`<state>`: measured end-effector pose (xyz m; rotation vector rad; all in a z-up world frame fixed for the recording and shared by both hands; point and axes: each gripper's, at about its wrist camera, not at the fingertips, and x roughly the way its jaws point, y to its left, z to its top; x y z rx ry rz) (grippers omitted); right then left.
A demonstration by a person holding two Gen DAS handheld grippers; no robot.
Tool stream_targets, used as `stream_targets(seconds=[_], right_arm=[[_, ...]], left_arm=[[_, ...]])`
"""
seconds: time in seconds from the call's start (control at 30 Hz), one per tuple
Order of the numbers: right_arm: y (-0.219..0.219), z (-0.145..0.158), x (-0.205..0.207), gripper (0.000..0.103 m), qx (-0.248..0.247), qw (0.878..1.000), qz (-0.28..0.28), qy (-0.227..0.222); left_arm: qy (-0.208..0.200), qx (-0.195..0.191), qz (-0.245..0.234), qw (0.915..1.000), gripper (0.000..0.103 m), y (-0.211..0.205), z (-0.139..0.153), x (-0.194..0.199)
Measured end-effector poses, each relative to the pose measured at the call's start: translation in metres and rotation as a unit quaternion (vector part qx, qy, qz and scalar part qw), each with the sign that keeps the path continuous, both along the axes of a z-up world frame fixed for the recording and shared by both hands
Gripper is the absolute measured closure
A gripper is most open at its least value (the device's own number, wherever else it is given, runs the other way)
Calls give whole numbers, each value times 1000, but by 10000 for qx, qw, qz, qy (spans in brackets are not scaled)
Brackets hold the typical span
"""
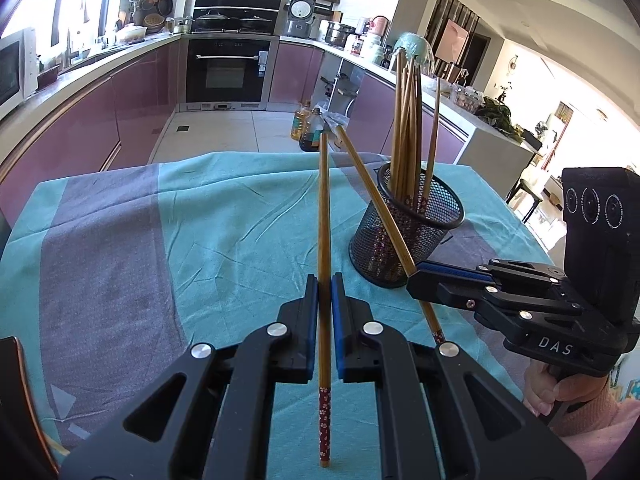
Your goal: Organize utensils
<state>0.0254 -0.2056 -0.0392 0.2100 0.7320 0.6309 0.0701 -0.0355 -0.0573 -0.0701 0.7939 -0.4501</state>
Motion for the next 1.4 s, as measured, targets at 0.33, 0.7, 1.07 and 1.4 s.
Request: stream_targets(seconds=[0.33, 0.7, 1.07, 1.4], right_arm=[[-7, 6, -2, 98, 69, 9999, -37, -107], [-18, 10, -4, 98, 155, 9997, -79, -190], [-20, 12, -4, 98, 178, 9994, -109, -271], [-22, 16, -1, 98, 225, 9990, -147, -352]], left_arm=[[-116, -38, -67, 9999, 95, -3, 10, -3], [-151, -121, -138, 9997, 95, -5, 19, -5], [-198, -201, -204, 9994, 96, -6, 24, -8], [-257, -254, -233, 9991, 95, -4, 30, -10]])
